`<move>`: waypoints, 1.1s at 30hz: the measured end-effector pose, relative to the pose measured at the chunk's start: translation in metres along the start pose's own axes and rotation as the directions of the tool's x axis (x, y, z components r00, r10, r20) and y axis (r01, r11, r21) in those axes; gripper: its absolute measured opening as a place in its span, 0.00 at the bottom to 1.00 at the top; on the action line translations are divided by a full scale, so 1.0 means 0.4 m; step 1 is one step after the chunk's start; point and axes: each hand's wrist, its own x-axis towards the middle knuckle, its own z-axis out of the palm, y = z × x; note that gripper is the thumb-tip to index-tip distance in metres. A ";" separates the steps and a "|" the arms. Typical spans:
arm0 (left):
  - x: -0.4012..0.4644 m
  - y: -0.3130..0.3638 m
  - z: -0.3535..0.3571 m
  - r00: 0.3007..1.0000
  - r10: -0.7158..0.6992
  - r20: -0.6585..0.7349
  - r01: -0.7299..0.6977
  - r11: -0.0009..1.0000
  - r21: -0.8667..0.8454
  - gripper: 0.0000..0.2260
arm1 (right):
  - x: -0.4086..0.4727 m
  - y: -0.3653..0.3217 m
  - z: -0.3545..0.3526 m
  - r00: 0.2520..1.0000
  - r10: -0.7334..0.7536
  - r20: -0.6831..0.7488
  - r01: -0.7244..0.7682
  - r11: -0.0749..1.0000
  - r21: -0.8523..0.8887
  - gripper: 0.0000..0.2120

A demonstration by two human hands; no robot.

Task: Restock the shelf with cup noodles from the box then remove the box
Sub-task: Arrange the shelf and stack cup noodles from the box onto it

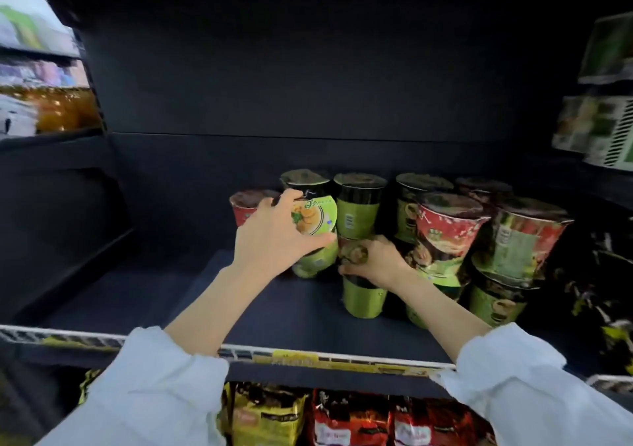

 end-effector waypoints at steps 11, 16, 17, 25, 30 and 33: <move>0.106 0.105 0.027 0.968 0.237 0.086 -0.239 0.971 0.004 0.33 | -0.057 0.004 -0.063 0.980 -0.090 -0.180 0.175 0.824 0.539 0.44; 0.149 0.183 0.063 0.914 0.346 0.211 -0.355 0.935 0.003 0.30 | -0.065 0.029 -0.073 0.943 0.044 -0.331 0.158 0.815 0.558 0.40; 0.160 0.189 0.072 0.906 0.350 0.239 -0.357 0.934 -0.015 0.28 | -0.063 0.032 -0.071 0.936 0.065 -0.347 0.149 0.818 0.555 0.39; 0.166 0.199 0.124 0.834 0.464 0.299 -0.505 0.860 0.075 0.24 | -0.039 0.049 -0.038 0.957 0.105 -0.272 0.010 0.920 0.392 0.40; 0.154 0.192 0.129 0.847 0.494 0.198 -0.492 0.869 -0.063 0.20 | -0.042 0.066 -0.049 0.958 0.076 -0.276 0.036 0.925 0.379 0.38; 0.132 0.199 0.130 0.872 0.466 0.148 -0.460 0.885 -0.074 0.18 | -0.045 0.066 -0.057 0.965 0.051 -0.259 0.046 0.935 0.353 0.37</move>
